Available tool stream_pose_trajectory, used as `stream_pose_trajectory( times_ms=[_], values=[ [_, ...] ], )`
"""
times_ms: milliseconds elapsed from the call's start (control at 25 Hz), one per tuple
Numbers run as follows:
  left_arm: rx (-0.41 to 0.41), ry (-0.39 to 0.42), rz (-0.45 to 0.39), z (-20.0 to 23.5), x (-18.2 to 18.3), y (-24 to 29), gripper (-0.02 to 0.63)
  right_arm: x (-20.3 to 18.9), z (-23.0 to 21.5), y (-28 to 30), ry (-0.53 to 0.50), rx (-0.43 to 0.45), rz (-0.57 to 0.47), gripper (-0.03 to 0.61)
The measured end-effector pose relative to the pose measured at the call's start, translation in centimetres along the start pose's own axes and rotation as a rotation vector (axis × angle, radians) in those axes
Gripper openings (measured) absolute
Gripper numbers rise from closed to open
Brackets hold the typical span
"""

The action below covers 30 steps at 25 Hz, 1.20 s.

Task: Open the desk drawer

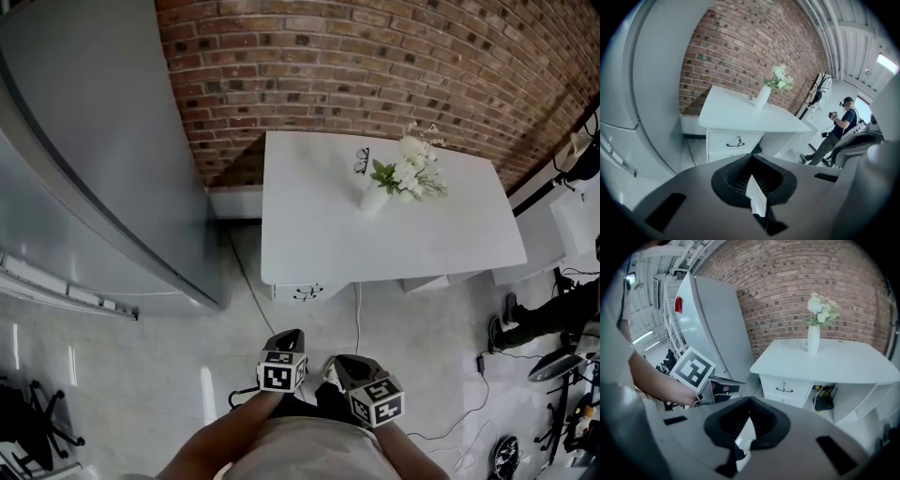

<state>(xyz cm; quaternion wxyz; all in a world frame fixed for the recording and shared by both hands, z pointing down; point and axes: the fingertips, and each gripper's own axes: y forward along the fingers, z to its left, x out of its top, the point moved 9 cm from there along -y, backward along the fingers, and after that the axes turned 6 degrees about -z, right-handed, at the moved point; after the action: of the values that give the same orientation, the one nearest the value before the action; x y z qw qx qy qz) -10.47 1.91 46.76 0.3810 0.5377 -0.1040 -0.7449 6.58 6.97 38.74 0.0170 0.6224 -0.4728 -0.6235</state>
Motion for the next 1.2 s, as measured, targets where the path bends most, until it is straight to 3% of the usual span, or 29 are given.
stream_pose_trajectory(
  times_ms=[120, 240, 440, 680, 880, 1000, 1200],
  values=[
    [0.019, -0.007, -0.007, -1.7, 1.0, 1.9, 0.005, -0.5, -2.3, 0.1, -0.056, 0.071, 0.058, 0.015],
    [0.040, 0.066, 0.012, -2.9, 1.2, 3.8, 0.006, -1.5, -3.5, -0.4, -0.132, 0.143, 0.120, 0.015],
    [0.079, 0.399, 0.010, -3.6, 2.3, 7.1, 0.005, -2.3, -5.9, 0.2, -0.257, 0.217, 0.172, 0.015],
    [0.054, 0.567, 0.074, -3.0, 1.3, 11.0, 0.006, -3.9, -6.9, 2.6, -0.414, 0.304, 0.237, 0.015],
    [0.032, 0.762, 0.111, -2.4, 0.7, 13.9, 0.009, -4.8, -7.4, 4.7, -0.516, 0.345, 0.256, 0.015],
    [0.019, 0.867, 0.123, -2.0, -0.5, 15.2, 0.080, -6.0, -7.5, 6.2, -0.555, 0.372, 0.269, 0.015],
    [0.038, 1.093, 0.157, -0.7, -2.8, 17.9, 0.095, -7.7, -7.8, 9.3, -0.605, 0.389, 0.265, 0.015]
  ],
)
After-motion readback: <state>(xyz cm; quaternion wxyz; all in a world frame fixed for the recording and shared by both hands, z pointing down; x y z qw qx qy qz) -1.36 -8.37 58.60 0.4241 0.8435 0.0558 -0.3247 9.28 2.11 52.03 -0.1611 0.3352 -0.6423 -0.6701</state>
